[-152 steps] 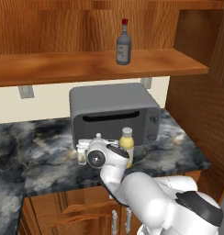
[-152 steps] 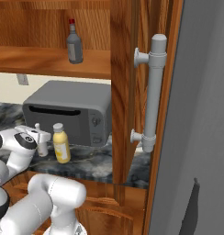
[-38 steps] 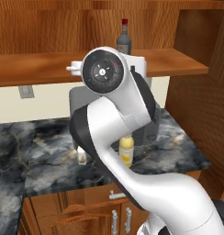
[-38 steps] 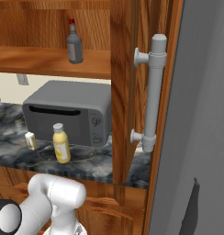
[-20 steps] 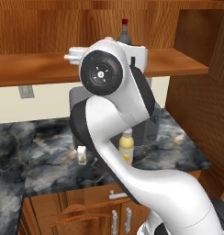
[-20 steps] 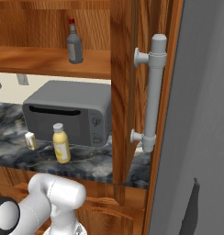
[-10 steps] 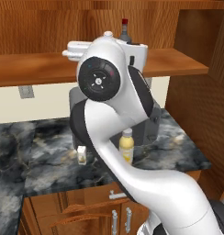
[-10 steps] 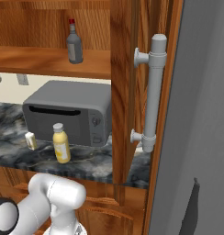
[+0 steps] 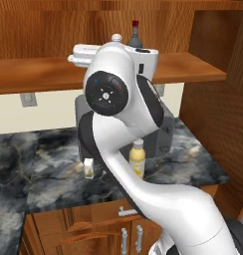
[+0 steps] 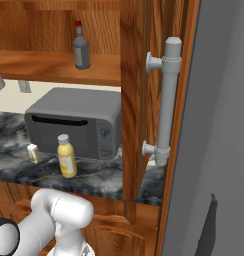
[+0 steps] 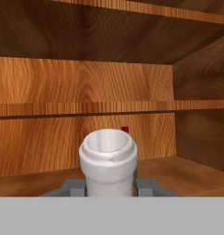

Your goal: Sort all alcoholic drinks to one cabinet, and non-alcoholic drinks to the other.

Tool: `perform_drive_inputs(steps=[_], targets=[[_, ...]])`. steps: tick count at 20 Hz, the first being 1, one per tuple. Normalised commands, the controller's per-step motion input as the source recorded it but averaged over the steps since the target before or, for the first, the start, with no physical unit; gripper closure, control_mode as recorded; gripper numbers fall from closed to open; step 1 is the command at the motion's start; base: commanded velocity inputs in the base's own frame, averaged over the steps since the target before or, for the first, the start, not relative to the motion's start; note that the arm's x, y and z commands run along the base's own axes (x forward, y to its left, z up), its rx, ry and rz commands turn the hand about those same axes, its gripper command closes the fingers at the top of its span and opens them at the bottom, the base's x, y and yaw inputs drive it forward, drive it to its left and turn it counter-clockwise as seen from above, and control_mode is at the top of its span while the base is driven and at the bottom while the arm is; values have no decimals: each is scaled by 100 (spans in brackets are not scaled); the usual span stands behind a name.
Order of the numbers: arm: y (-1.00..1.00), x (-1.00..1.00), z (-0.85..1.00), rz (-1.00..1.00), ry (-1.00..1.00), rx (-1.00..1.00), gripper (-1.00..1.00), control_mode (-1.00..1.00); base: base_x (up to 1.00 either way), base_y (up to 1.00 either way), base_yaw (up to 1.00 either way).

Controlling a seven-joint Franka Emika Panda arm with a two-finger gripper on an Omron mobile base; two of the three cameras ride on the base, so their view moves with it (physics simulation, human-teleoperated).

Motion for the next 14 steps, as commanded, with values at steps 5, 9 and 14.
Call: perform_drive_inputs(steps=[5,9,14], targets=[[-2,18,5,0,0,0,100,-100,0,0,0],[0,18,5,0,0,0,100,-100,0,0,0],[0,16,3,0,0,0,100,-100,0,0,0]])
